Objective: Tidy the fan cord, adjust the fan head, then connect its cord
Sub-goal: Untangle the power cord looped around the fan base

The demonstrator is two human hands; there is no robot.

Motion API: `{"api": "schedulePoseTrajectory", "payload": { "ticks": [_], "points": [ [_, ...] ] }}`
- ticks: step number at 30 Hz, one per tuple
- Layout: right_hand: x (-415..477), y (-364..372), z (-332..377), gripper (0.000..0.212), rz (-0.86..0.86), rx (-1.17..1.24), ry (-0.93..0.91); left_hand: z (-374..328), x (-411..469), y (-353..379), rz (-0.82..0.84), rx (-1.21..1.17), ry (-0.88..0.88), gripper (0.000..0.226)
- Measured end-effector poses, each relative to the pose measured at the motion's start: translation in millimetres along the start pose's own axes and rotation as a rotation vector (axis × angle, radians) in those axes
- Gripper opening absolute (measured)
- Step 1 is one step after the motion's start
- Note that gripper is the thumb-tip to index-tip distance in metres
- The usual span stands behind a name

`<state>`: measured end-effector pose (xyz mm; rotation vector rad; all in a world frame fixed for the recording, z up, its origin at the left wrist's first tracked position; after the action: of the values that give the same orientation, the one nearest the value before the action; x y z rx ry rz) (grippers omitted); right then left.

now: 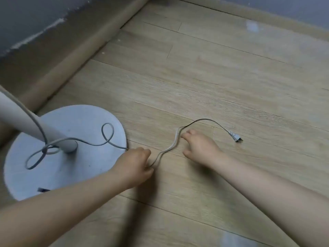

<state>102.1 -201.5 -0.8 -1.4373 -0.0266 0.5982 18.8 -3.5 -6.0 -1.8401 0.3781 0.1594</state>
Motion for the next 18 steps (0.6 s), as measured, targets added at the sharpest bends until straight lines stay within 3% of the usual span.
{"api": "schedulePoseTrajectory", "payload": {
  "ticks": [4,9,11,15,18],
  "points": [
    [7,-1,-9,0.065,0.046,-0.015,0.057,11,-4,1,-0.014,-0.026,-0.025,0.037],
    [24,3,-15,0.083,0.140,-0.074,-0.062,11,-2,12,0.049,-0.012,0.037,0.034],
    [30,5,-13,0.074,0.153,-0.100,-0.081,12,-3,17,0.098,-0.014,0.046,0.037],
    [28,9,-5,0.025,0.141,-0.210,-0.130,19,-10,23,0.225,0.017,0.055,0.032],
    [21,13,-1,0.016,0.120,-0.167,-0.135,29,-18,27,0.271,0.071,0.069,0.025]
  ]
}}
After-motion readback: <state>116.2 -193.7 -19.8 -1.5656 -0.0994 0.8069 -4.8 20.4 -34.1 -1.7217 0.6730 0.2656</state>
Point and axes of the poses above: each hand's wrist, its own x-axis towards the middle knuckle, its own y-axis out of the palm, z = x × y, the point moved 2 cm from there along x, towards the middle knuckle, and after that the axes turned 1 degree about x, right-handed, at the moved point
